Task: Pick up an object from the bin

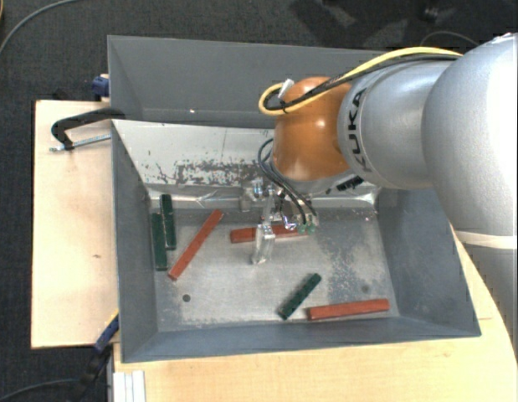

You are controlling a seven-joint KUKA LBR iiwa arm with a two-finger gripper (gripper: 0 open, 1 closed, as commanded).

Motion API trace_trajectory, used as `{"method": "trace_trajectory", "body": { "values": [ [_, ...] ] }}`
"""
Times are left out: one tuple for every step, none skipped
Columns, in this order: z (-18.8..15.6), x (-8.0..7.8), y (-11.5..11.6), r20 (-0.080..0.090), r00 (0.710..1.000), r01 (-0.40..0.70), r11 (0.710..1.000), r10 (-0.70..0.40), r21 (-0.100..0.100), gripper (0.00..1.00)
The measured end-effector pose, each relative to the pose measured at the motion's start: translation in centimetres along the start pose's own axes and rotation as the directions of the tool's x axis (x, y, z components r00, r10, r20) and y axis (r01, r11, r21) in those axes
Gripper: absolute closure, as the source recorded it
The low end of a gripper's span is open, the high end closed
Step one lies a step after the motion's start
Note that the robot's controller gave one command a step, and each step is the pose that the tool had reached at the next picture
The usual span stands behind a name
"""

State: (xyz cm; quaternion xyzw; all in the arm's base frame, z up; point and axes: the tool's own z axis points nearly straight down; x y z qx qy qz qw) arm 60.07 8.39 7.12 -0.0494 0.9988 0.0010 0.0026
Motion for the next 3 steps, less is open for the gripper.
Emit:
{"method": "trace_trajectory", "body": {
  "values": [
    [-0.1, 0.0, -0.1, 0.0, 1.0, -0.002, 1.0, 0.002, 0.0, 1.0],
    [-10.0, 0.8, 0.1, 0.009, 1.0, -0.01, 1.0, 0.01, 0.0, 1.0],
    [-16.8, 0.9, 0.1, 0.01, 1.0, -0.001, 1.0, 0.001, 0.0, 1.0]
  ]
}}
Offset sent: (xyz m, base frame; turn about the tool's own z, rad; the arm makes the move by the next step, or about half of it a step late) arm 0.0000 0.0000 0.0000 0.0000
